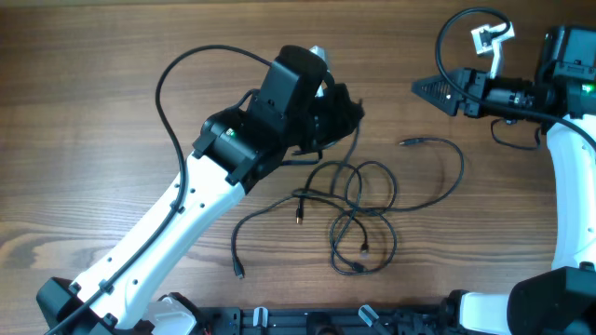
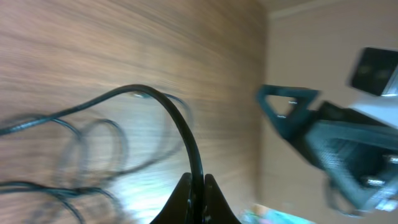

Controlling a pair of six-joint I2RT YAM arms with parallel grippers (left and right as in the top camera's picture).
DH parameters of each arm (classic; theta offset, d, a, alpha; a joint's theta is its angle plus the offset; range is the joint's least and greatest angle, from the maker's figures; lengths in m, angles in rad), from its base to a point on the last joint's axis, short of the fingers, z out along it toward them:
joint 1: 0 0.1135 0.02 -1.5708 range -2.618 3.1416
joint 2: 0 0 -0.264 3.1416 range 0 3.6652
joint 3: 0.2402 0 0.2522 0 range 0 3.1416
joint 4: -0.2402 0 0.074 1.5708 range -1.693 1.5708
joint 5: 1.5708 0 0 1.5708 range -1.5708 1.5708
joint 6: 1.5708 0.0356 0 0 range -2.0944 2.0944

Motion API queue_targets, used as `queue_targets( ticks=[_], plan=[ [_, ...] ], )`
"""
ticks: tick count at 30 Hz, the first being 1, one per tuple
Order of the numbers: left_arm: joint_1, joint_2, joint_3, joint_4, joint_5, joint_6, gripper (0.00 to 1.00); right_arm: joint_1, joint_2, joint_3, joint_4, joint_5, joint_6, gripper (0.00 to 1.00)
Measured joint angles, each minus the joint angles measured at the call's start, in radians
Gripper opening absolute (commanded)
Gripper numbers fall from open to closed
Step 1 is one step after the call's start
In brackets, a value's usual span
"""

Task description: Untangle cables

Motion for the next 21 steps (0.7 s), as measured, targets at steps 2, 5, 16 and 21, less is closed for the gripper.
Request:
queue_targets(
  ticks=[2, 5, 16, 21],
  plan=[
    [0.000, 0.000, 0.000, -0.039, -0.067, 0.079, 0.04, 0.000, 0.000, 0.000, -0.013, 0.008, 0.000, 0.84],
    [0.000, 0.000, 0.000, -0.043, -0.142, 0.171, 0.04, 0.000, 0.000, 0.000, -0.016, 0.020, 0.000, 0.84],
    [0.046, -0.097, 0.063, -0.024, -0.248, 0.404, 0.04, 0.000, 0.000, 0.000, -0.010, 0.040, 0.000, 0.84],
    [0.080, -0.180, 0.082, -0.074, -0.261, 0.438, 0.04, 0.000, 0.000, 0.000, -0.010, 0.057, 0.000, 0.84]
  ],
)
